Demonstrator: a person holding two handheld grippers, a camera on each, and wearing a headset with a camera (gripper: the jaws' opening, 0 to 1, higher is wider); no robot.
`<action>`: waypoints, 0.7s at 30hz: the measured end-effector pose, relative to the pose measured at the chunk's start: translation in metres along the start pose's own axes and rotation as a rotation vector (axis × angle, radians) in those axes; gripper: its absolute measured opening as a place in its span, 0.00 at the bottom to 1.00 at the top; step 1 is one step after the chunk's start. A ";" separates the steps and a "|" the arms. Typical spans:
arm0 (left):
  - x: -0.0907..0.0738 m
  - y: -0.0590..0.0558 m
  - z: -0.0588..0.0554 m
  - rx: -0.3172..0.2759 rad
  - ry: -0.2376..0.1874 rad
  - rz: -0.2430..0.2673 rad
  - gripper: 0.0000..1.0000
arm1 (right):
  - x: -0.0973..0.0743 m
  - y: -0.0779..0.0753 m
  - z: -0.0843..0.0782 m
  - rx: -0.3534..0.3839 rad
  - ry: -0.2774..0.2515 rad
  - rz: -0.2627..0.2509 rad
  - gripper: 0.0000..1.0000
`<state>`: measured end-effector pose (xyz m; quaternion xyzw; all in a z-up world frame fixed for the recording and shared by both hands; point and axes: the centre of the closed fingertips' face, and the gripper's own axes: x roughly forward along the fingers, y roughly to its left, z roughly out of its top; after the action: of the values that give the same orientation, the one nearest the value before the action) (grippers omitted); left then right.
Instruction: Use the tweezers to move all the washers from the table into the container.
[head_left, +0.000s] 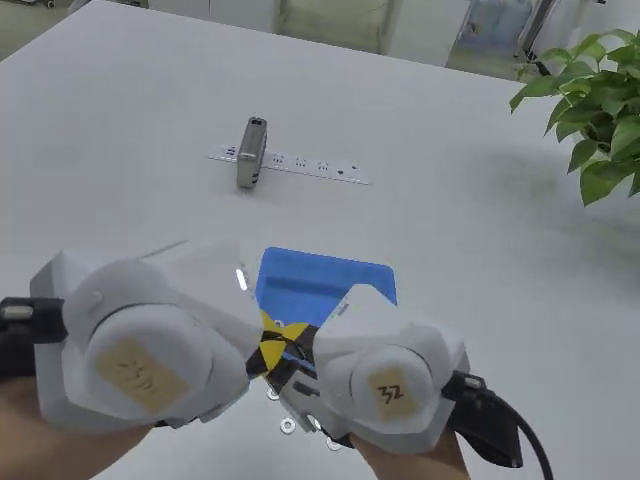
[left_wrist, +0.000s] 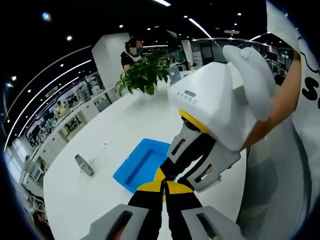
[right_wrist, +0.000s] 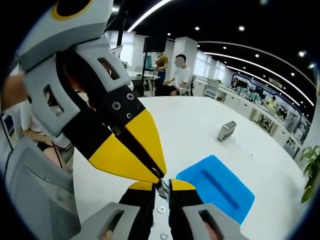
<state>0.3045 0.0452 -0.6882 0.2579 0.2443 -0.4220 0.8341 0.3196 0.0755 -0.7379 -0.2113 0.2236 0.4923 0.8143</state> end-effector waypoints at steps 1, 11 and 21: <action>0.002 -0.001 -0.002 -0.012 0.001 -0.006 0.00 | 0.001 0.001 -0.002 0.000 0.005 0.003 0.06; 0.016 -0.006 -0.017 -0.062 0.025 -0.038 0.00 | 0.012 0.005 -0.023 0.025 0.054 0.037 0.06; 0.022 -0.008 -0.023 -0.044 0.050 -0.046 0.00 | 0.016 0.005 -0.031 0.041 0.070 0.045 0.07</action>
<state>0.3053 0.0437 -0.7209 0.2441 0.2801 -0.4290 0.8233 0.3174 0.0716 -0.7724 -0.2066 0.2665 0.4982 0.7988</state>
